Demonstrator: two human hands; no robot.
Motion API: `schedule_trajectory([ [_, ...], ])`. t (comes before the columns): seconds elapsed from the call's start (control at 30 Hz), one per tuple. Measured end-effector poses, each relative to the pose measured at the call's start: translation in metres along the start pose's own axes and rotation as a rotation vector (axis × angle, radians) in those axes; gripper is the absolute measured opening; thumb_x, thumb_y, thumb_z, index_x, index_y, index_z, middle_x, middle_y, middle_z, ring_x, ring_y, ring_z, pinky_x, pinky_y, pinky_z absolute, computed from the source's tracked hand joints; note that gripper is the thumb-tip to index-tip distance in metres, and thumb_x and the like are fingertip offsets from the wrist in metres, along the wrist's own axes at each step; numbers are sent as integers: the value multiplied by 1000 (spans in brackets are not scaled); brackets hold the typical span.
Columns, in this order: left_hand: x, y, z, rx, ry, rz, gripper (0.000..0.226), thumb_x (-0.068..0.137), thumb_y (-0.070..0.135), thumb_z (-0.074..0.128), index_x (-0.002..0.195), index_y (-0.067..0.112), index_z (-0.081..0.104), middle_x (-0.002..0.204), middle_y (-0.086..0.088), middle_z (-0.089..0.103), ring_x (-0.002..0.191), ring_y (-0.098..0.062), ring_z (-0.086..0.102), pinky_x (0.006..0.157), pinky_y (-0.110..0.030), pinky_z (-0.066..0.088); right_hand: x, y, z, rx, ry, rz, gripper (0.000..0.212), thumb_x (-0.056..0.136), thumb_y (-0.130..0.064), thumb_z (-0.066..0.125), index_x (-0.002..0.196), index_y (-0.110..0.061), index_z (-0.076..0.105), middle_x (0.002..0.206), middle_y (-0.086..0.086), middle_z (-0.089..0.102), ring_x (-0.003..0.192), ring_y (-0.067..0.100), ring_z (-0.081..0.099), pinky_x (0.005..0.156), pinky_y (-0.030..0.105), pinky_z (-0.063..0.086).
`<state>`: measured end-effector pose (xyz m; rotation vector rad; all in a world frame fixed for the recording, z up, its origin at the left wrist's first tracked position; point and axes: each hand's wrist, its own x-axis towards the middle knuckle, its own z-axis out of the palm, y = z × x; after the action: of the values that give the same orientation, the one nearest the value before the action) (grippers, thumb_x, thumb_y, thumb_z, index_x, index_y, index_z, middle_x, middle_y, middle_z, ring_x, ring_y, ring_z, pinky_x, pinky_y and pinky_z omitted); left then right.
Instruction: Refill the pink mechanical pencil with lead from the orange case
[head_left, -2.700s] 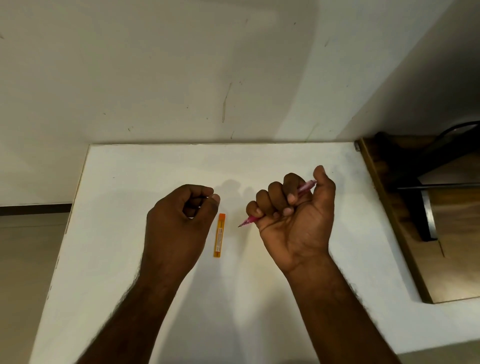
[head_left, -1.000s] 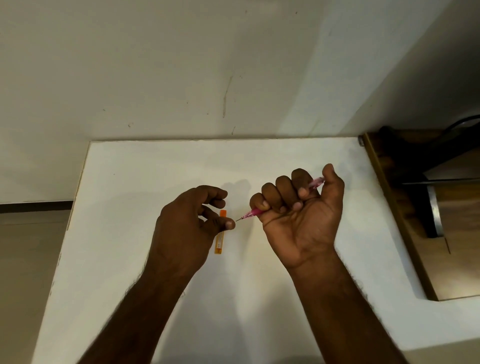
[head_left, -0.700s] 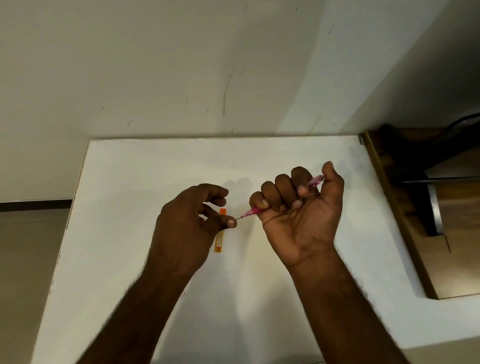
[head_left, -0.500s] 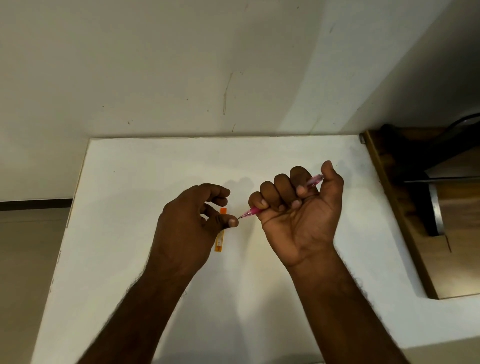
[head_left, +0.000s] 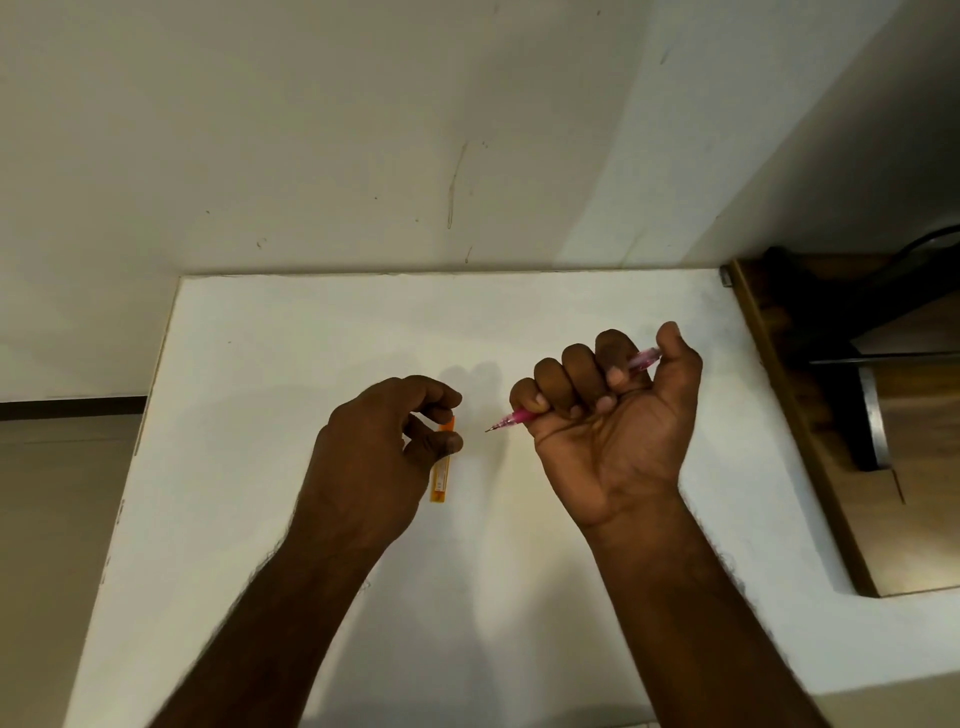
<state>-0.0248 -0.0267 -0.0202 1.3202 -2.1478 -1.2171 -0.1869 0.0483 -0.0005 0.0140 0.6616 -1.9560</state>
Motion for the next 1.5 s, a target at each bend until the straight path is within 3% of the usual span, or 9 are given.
schedule_trajectory([
  [0.13,0,-4,-4,169,-23,10,28,80,16,79,99,35,72,90,17,67,79,0,61,68,-5,36,1,0,-2,14,-7,16,61,92,-68,41,61,-16,39,50,-2,29,52,17,22,56,32,31],
  [0.5,3,-15,-3,336,-74,21,35,72,44,82,106,40,72,98,16,50,71,-3,53,62,-9,30,1,-3,-1,-23,-33,21,47,93,-53,37,67,-15,45,54,-2,32,54,17,23,56,33,32],
  [0.67,1,-15,-2,332,-52,20,34,70,47,83,101,39,71,99,16,48,74,-6,53,63,-14,35,0,0,1,-105,1,17,38,96,-42,31,84,-14,54,64,4,49,59,19,40,62,34,39],
  [0.77,1,-14,0,327,-46,3,34,70,49,83,100,38,71,103,14,47,79,-9,53,66,-21,38,1,4,5,-333,121,3,22,98,-25,41,85,-16,57,70,7,61,63,19,54,61,34,47],
  [0.9,1,-13,1,335,-53,-6,37,71,51,82,103,37,71,107,12,48,83,-11,54,72,-22,39,3,13,4,-891,291,-80,8,101,-17,59,95,-19,65,87,1,69,74,14,70,71,31,63],
  [1.0,2,-13,2,330,-47,5,38,72,50,81,105,34,71,108,11,49,84,-11,54,74,-22,39,1,19,-5,-1384,338,-201,5,94,-24,69,91,-27,67,84,-11,72,73,13,74,72,23,61],
  [1.1,3,-13,3,337,-49,4,39,72,51,81,106,35,71,109,11,50,85,-11,55,76,-23,41,2,20,-13,-1713,350,-254,8,90,-34,73,93,-27,71,81,-15,72,68,4,65,71,25,53],
  [1.27,3,-14,5,340,-35,24,38,72,51,80,105,35,70,106,11,50,83,-10,54,76,-24,43,3,26,-18,-2012,291,-185,21,94,-37,68,102,-19,76,98,-1,78,80,13,67,75,25,46],
  [1.5,4,-15,5,336,-28,41,37,73,49,80,106,34,70,105,12,52,83,-10,54,78,-26,48,5,30,-20,-2145,219,-176,27,98,-40,61,108,-19,75,100,1,77,89,18,70,76,25,45],
])
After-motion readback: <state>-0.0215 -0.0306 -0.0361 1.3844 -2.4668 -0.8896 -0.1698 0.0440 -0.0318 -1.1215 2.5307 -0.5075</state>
